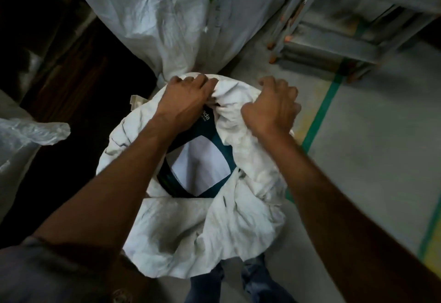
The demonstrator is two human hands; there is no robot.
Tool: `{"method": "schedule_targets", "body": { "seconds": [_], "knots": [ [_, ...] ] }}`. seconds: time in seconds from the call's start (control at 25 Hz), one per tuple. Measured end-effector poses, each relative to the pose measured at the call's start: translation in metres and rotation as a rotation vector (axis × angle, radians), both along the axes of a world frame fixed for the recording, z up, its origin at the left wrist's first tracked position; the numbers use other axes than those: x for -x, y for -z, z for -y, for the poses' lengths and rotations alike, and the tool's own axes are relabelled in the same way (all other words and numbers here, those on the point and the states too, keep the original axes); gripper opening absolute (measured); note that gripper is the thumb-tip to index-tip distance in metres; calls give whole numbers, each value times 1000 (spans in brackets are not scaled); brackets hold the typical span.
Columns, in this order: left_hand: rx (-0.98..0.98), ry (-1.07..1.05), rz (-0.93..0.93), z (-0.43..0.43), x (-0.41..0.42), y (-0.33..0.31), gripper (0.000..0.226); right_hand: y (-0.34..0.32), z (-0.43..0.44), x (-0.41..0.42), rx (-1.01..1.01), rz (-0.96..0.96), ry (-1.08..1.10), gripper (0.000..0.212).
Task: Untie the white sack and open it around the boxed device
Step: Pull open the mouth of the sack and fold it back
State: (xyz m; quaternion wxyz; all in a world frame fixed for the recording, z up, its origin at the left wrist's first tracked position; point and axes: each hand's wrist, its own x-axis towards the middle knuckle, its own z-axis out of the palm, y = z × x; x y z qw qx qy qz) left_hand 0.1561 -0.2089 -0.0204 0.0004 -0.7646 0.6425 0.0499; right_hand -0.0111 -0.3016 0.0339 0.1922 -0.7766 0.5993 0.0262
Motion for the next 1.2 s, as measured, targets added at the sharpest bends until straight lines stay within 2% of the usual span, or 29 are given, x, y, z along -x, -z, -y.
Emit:
{"method": "schedule_targets", "body": {
  "seconds": [0.04, 0.08, 0.16, 0.2, 0.24, 0.32, 0.36, 0.44, 0.52, 0.6, 0.64, 0.72, 0.76, 0.84, 0.88, 0.92, 0.96, 1.04, 1.08, 1.12, 1.2],
  "knots": [
    [-8, 47, 14, 6, -3, 0, 36, -1, -32, 8, 168, 13, 2, 55],
    [-29, 81, 1, 9, -7, -3, 30, 1, -64, 12, 197, 25, 4, 70],
    [-65, 101, -97, 9, -18, -11, 38, 12, -109, 18, 39, -88, 15, 104],
    [-80, 62, -172, 6, -28, -14, 43, 20, -116, 23, -43, -150, 43, 111],
    [-113, -10, -260, 2, -40, -16, 45, 27, -108, 29, -103, -133, 97, 107],
    [-211, -229, -408, -3, -59, -20, 42, 33, -71, 41, -124, 38, 232, 73],
    [-224, -269, -373, -5, -61, -22, 41, 34, -50, 48, -138, 96, 284, 54],
    [-60, -146, -181, -6, -41, -26, 55, 27, -10, 62, -262, 178, 401, 34],
    [62, 190, -172, 1, -2, -40, 82, 19, 20, 69, -468, 242, 494, 34],
    [-5, 441, -52, 18, 33, -39, 97, 12, 40, 75, -666, 217, 474, 32],
    [-20, 456, 26, 28, 44, -33, 94, 10, 47, 76, -720, 204, 450, 32],
    [2, 452, 118, 49, 50, -20, 70, -1, 49, 76, -723, 122, 399, 37],
    [12, 479, 145, 58, 49, -17, 58, -2, 43, 78, -623, 35, 326, 42],
    [-35, 520, 131, 74, 48, -20, 44, -4, 13, 84, -218, -124, 189, 67],
    [-105, 512, 122, 82, 47, -28, 37, -6, -12, 84, -24, -104, 147, 77],
    [-207, 498, 107, 92, 44, -34, 28, -3, -39, 80, 68, -54, 124, 82],
    [-302, 465, 74, 101, 40, -39, 25, 4, -63, 73, 66, -24, 122, 88],
    [-471, 364, -61, 116, 32, -38, 33, 23, -93, 65, -92, -74, 204, 104],
    [-539, 277, -138, 120, 29, -33, 38, 40, -91, 67, -234, -44, 308, 104],
    [-561, 195, -182, 121, 30, -30, 43, 48, -78, 70, -377, 90, 473, 95],
    [-386, 117, -143, 112, 39, -18, 56, 62, -38, 97, -568, 402, 819, 61]
  ]
}}
